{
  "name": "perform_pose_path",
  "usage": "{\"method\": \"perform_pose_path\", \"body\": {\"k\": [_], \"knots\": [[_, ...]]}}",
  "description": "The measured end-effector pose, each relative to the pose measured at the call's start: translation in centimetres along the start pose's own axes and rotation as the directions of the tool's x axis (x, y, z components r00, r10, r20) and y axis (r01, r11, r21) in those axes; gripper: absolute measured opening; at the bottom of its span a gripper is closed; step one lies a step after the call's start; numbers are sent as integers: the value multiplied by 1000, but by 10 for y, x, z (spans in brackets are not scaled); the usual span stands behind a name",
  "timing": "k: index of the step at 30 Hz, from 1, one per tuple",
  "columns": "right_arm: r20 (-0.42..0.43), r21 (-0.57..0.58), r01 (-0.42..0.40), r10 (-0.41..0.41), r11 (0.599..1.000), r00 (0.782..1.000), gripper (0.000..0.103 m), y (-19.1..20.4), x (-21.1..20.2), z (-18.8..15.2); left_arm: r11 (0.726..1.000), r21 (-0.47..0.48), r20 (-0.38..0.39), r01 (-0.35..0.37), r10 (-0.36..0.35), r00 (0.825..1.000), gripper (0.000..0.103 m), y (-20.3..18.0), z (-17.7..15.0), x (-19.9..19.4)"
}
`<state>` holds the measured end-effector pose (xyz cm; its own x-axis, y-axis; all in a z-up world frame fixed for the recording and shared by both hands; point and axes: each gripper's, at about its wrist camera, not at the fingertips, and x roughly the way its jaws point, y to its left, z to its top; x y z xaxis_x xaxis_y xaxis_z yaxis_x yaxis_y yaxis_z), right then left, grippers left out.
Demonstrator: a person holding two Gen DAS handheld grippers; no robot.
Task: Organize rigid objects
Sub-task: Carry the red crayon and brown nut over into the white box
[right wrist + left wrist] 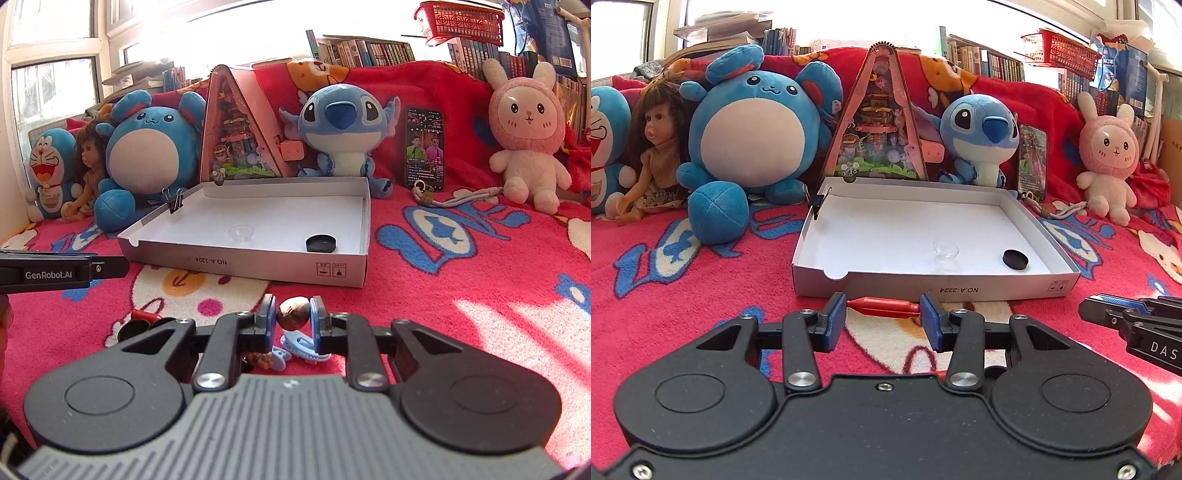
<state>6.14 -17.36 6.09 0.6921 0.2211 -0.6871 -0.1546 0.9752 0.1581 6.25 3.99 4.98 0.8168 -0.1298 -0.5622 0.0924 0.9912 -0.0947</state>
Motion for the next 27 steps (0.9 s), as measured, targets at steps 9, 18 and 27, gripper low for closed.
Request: {"method": "perform_pose_path", "body": {"k": [9, 18, 27], "knots": [[-87, 69, -66, 72, 995, 994, 24, -9, 47, 62, 997, -48, -107, 54, -59, 992, 42, -2, 53, 49], [-272, 188, -63, 113, 980, 956, 24, -18, 110, 88, 994, -110, -256, 15, -43, 966, 42, -5, 83, 119], [-329, 198, -14, 80, 980, 941, 24, -18, 139, 88, 993, -108, -303, -45, 10, 953, 42, 0, 85, 151]]}}
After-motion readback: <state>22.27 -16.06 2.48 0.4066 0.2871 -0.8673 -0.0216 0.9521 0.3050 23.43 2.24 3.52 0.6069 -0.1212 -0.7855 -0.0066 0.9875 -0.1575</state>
